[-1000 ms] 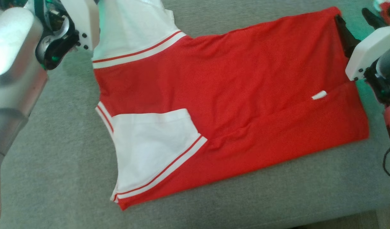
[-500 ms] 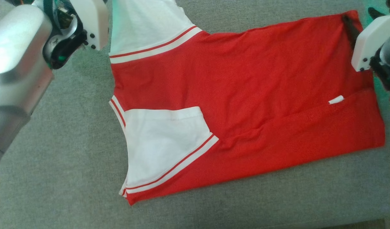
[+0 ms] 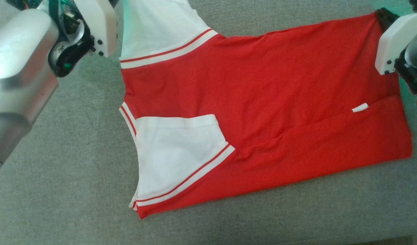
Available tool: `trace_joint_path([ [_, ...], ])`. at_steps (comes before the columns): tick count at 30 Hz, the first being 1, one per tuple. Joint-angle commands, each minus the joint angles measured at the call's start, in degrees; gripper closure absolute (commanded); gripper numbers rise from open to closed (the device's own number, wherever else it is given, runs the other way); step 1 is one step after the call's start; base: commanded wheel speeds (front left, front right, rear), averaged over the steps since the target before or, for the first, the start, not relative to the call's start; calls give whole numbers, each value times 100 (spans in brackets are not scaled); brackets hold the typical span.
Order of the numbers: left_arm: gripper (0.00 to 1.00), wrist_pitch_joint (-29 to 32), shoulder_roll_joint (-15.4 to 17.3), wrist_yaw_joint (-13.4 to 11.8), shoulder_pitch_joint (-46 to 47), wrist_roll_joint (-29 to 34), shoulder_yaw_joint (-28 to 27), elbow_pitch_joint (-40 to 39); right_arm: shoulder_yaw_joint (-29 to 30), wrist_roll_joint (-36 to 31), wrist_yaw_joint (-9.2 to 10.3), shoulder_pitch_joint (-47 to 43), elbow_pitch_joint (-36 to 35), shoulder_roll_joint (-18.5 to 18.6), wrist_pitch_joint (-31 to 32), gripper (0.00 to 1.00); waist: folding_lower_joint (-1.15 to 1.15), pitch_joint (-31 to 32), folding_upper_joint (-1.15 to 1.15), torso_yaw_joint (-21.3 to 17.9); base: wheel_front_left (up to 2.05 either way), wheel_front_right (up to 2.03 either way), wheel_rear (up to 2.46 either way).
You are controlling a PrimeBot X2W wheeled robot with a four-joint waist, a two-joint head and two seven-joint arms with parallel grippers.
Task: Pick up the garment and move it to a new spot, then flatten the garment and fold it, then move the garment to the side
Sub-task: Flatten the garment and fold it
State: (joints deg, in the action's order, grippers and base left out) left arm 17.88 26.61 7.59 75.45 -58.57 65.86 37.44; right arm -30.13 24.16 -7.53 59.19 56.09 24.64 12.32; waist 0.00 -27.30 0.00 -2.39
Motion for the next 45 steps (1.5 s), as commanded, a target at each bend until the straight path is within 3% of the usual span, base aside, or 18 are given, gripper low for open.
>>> trace_joint_path([
  [1, 100, -159, 270, -10, 451, 10, -147, -48, -62, 44, 4, 118, -105, 119, -146, 100, 0, 12, 0, -3, 0, 0, 0],
  [12, 100, -1661, 242, -10, 784, 325, 63, 212, 193, 536, 4, 401, 37, 259, -1039, 100, 0, 263, 0, 23, 0, 0, 0],
  [16, 100, -1907, 235, -10, 682, 190, 232, 137, 216, 723, 4, 269, 45, 305, -1202, 100, 0, 417, 0, 60, 0, 0, 0],
  [24, 100, -2606, 664, -55, -261, 79, 440, -422, 243, 1290, 4, -552, -147, 418, -1580, 100, 0, 861, 0, 145, 0, 0, 0],
  [31, 100, -2921, 964, -443, -1234, 93, 531, -1175, 201, 1500, 4, -1203, -273, 433, -1786, 100, 0, 1144, 0, 171, 0, 0, 0],
  [40, 100, -3111, 1425, -1367, -2584, 182, 623, -2610, 295, 1553, 4, -2087, -401, 469, -2043, 100, 0, 1434, 0, 162, 0, 0, 0],
  [45, 100, -3017, 1557, -1651, -3056, 131, 661, -3155, 390, 1509, 4, -2375, -462, 455, -2033, 100, 0, 1443, 0, 177, 0, 0, 0],
])
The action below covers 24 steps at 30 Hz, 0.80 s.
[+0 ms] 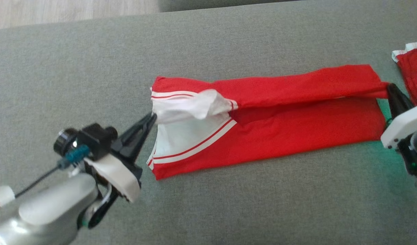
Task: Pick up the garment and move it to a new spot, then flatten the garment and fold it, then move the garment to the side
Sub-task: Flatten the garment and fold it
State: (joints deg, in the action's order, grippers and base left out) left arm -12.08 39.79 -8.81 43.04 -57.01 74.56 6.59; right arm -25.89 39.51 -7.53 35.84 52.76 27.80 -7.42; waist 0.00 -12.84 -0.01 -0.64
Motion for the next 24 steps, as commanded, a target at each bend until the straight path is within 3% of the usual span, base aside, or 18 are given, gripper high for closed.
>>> trace_joint_path([
  [1, 100, -1, 240, -44, 107, -44, -203, -132, -10, -39, 4, -82, -136, 127, -65, 100, 0, -8, 1, 5, 0, 0, 0],
  [14, 98, -177, 34, -309, -580, -193, -257, -342, 320, -110, 4, -434, 24, 3, -79, 100, 0, -26, 1, 63, 0, 0, 0],
  [15, 65, -191, 3, -316, -604, -180, -266, -310, 338, -112, 4, -457, 29, -16, -84, 86, 0, -21, 1, 74, 0, 0, 0],
  [16, 10, -203, -40, -326, -622, -162, -273, -277, 365, -100, 4, -484, 34, -37, -92, 42, 0, -11, 1, 90, 0, 0, 0],
  [17, 0, -214, -86, -329, -640, -150, -282, -240, 407, -80, 4, -513, 33, -60, -123, 0, 0, 5, 1, 107, 0, 0, 0],
  [21, 0, -266, -283, -435, -760, -57, -455, -55, 695, 41, 4, -725, 6, -163, -365, 0, 0, 124, 1, 166, 0, 0, 0],
  [24, 0, -286, -479, -718, -956, 193, -896, -16, 995, 147, 4, -1010, -131, -268, -568, 0, 0, 235, 1, 207, 0, 0, 0],
])
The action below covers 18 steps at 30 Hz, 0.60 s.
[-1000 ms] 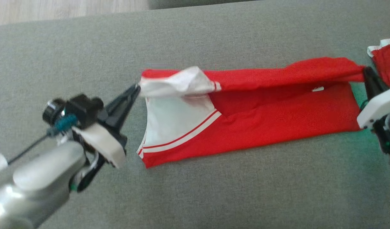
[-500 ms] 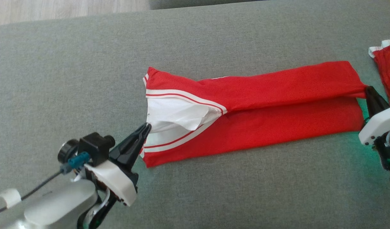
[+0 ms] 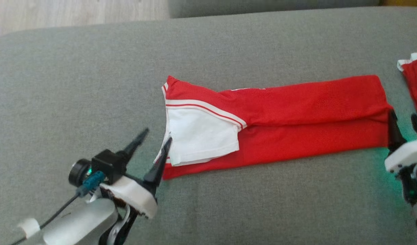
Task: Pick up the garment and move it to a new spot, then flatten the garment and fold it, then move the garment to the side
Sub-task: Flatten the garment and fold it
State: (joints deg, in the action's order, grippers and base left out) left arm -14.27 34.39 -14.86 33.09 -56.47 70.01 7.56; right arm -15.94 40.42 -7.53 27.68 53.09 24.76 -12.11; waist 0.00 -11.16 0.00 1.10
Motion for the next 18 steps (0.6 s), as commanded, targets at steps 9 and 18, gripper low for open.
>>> trace_joint_path([
  [9, 0, -72, -813, -680, -1375, 1887, -2413, -712, 827, 104, 4, -872, -525, -243, -248, 0, 0, 277, 0, 247, 0, 0, 0],
  [18, 0, -73, -1608, -609, -2412, 3554, -3297, -1054, 1715, -326, 4, -352, 279, -137, 227, 0, 0, 348, 0, 777, 0, 0, 0],
])
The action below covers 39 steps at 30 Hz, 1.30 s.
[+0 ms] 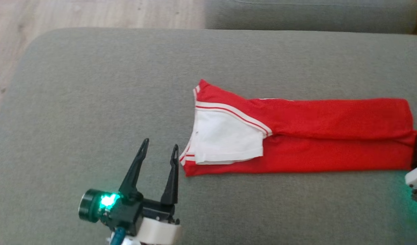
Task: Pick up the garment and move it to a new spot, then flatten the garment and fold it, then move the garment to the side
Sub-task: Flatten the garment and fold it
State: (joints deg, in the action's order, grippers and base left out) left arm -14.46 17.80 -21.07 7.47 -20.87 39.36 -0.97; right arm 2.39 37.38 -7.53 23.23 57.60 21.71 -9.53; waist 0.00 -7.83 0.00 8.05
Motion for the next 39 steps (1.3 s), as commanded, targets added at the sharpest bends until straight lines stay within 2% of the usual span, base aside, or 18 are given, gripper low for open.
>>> trace_joint_path([
  [1, 0, -53, -6, 28, 78, 128, -271, -211, -31, -98, 4, 171, 9, 190, 43, 0, 0, 19, 0, 143, 0, 0, 0],
  [7, 0, -53, -360, 205, -232, 577, -496, -216, 173, -409, 4, 373, 888, 151, 561, 0, 0, 66, 0, 428, 0, 0, 0],
  [8, 0, -53, -402, 238, -278, 625, -539, -211, 185, -387, 4, 374, 936, 88, 648, 17, 0, 83, 0, 443, 0, 0, 0],
  [9, 0, -53, -443, 268, -323, 666, -588, -212, 172, -377, 4, 361, 943, 39, 715, 57, 0, 98, 0, 448, 0, 0, 0],
  [10, 0, -53, -480, 301, -367, 702, -637, -213, 160, -363, 4, 338, 924, 9, 747, 83, 0, 114, 0, 447, 0, 0, 0],
  [11, 0, -53, -511, 334, -410, 737, -685, -211, 150, -338, 4, 308, 883, -23, 767, 100, 0, 135, 0, 437, 0, 0, 0],
  [18, 0, -53, -665, 571, -635, 923, -1037, -194, 74, -253, 4, 78, 382, -1, 597, 100, 0, 293, 0, 205, 0, 0, 0],
  [25, 0, -53, -783, 796, -817, 1074, -1275, -192, 145, -370, 4, -112, -30, 481, 418, 100, 0, 442, 0, -100, 0, 0, 0],
  [28, 0, -53, -836, 878, -882, 1115, -1368, -180, 152, -325, 4, -148, -359, 577, 472, 100, 0, 499, 0, -206, 0, 0, 0],
  [32, 0, -53, -913, 968, -953, 1174, -1472, -154, 91, -35, 4, -164, -1245, 445, 697, 100, 0, 579, 0, -294, 0, 0, 0],
  [33, 0, -53, -913, 968, -953, 1174, -1472, -154, 91, -35, 4, -164, -1245, 445, 697, 100, 0, 579, 0, -294, 0, 0, 0],
  [39, 0, -53, -1030, 1117, -1015, 1223, -1590, -131, -50, 353, 4, -411, -3027, -92, 1255, 100, 0, 666, 0, -259, 0, 0, 0],
])
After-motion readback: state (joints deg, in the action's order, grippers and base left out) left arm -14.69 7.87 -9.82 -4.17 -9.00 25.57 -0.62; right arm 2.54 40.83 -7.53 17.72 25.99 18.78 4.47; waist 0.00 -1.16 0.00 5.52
